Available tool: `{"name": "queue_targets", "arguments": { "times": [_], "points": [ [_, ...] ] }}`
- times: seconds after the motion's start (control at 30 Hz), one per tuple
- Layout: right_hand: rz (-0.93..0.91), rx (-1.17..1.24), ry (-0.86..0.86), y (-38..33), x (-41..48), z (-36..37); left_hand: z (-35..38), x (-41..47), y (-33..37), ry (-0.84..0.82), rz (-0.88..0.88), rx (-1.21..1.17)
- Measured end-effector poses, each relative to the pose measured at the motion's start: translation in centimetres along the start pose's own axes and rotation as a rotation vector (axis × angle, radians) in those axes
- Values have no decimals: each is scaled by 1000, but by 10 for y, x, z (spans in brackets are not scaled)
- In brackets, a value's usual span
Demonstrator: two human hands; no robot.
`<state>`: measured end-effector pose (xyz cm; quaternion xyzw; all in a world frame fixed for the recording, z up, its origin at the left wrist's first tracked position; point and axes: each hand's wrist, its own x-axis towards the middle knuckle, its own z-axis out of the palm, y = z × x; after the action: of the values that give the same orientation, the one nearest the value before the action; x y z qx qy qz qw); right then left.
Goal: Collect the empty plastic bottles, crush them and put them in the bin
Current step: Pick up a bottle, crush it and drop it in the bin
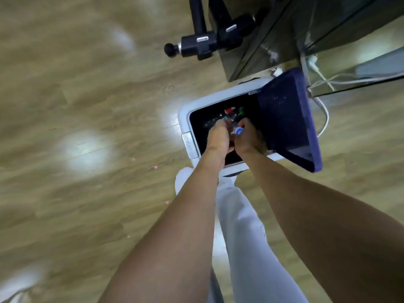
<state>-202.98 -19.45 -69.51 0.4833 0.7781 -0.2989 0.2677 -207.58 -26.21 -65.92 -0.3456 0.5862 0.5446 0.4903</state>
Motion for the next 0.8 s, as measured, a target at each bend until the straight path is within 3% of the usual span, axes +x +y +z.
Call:
{"name": "queue_targets", "arguments": {
  "times": [0.2,0.3,0.43,0.8],
  "points": [
    [113,249,55,-7,4,0,-18,2,23,-42,17,127],
    [141,501,-26,-16,-20,-23,-22,-29,41,-77,45,148],
    [124,606,-61,-29,-73,-66,-25,-83,67,-91,120,234],
    [-31,1181,271,-47,-264,-216,25,-298,107,-315,411,440]
  ]
}}
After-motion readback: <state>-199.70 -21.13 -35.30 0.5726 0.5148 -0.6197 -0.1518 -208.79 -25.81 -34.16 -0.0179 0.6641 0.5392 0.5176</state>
